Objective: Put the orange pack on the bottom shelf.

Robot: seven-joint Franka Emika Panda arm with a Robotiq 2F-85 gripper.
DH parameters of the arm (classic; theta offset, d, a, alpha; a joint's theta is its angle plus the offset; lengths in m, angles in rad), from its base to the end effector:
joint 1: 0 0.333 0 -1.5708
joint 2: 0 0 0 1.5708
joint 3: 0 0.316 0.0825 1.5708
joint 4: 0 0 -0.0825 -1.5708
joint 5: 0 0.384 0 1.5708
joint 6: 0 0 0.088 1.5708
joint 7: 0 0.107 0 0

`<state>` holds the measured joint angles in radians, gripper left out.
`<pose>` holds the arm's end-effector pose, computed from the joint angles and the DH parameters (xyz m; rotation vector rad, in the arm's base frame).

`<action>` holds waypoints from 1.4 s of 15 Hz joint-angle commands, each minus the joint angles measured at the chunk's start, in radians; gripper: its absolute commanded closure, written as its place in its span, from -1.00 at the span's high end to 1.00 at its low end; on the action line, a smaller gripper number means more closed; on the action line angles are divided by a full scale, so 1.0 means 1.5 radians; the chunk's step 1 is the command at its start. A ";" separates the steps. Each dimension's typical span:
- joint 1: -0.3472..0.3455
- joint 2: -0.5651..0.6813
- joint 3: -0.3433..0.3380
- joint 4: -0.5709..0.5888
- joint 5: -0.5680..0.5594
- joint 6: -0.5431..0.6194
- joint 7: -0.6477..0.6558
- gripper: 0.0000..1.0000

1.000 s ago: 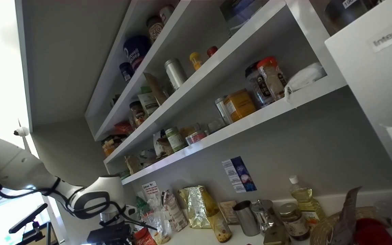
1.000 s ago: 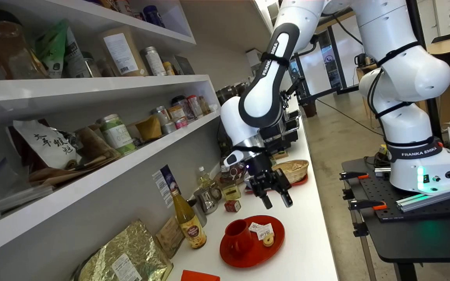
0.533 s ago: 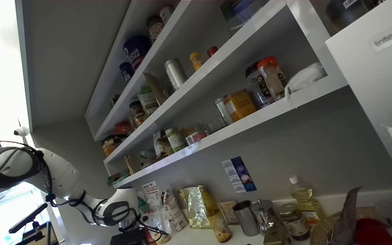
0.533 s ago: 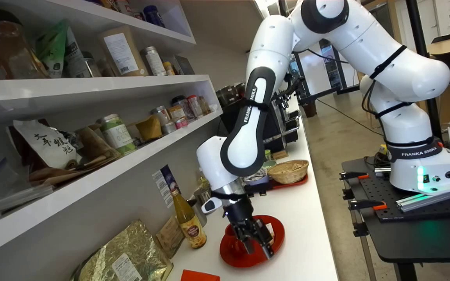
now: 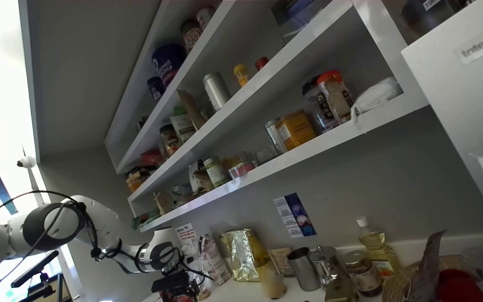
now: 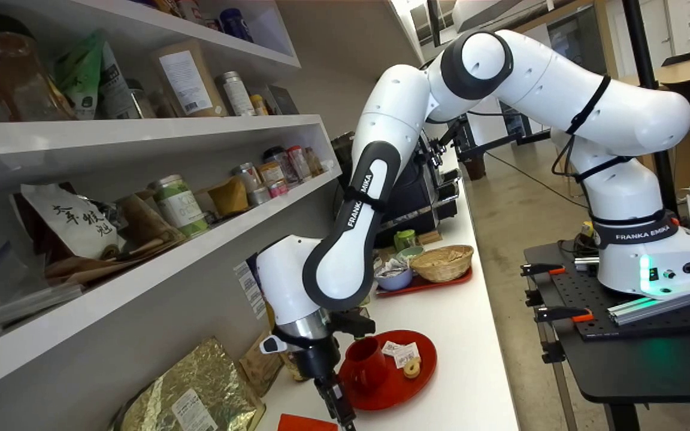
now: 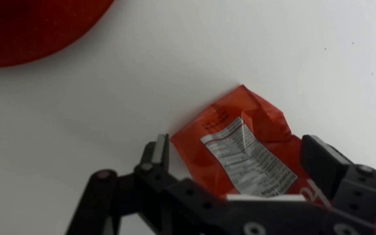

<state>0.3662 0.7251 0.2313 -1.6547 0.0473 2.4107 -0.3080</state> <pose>0.5802 0.3725 0.2005 -2.7136 -1.1645 -0.0293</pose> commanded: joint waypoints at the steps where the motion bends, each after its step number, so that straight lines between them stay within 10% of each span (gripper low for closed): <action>1: -0.007 0.011 0.043 0.052 0.001 -0.041 0.024 1.00; 21: -0.006 0.023 0.055 0.105 -0.034 -0.212 -0.003 1.00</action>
<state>0.3571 0.7402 0.3116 -1.5494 0.0135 2.1900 -0.2987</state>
